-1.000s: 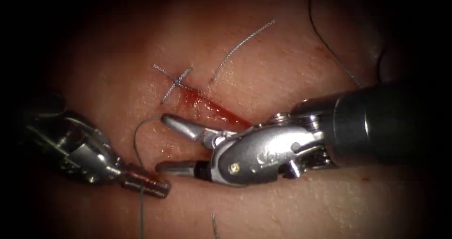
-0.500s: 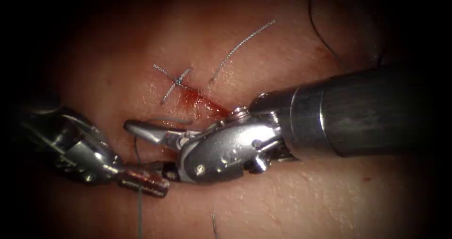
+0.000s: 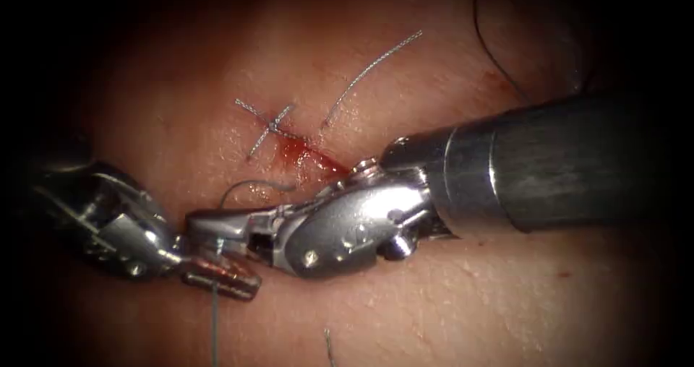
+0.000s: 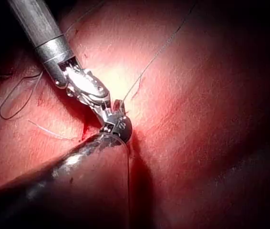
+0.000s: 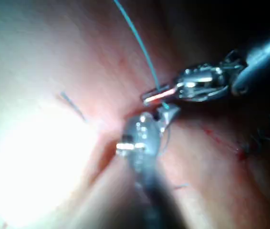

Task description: Wound Closure

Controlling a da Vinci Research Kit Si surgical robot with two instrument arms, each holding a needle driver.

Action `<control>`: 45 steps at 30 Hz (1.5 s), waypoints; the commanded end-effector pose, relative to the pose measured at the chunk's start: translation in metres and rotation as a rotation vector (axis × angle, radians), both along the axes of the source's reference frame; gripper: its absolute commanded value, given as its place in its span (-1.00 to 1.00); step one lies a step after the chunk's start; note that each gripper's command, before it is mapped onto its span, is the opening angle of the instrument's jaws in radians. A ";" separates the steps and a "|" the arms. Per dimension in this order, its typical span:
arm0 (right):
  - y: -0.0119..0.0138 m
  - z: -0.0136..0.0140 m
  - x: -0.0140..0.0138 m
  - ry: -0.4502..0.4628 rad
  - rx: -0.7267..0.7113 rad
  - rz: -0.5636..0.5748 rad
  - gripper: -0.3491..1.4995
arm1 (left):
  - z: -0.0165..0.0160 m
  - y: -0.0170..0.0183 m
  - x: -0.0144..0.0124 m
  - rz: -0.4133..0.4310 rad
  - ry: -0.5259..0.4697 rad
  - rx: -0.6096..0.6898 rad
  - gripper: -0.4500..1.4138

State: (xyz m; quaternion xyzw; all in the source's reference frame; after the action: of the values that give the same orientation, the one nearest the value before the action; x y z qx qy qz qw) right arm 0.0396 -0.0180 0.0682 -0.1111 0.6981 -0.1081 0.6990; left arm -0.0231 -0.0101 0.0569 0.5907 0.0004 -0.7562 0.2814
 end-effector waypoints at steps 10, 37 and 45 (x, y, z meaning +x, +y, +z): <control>0.0016 0.0035 -0.0002 -0.084 0.066 0.012 -1.00 | -0.0003 -0.0006 -0.0007 -0.110 0.022 0.083 0.78; 0.0082 0.0083 -0.0009 -0.155 0.502 0.020 -1.00 | -0.0002 -0.0022 0.0001 -0.217 0.029 -0.076 0.39; 0.0102 0.0090 0.0002 -0.172 0.533 -0.002 -1.00 | 0.0004 -0.0019 -0.0005 -0.257 0.032 -0.119 0.33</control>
State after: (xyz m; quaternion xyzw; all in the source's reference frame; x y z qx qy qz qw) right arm 0.0391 -0.0075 0.0768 0.0871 0.6385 0.0713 0.7613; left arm -0.0231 -0.0115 0.0566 0.5557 -0.1179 -0.7940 0.2163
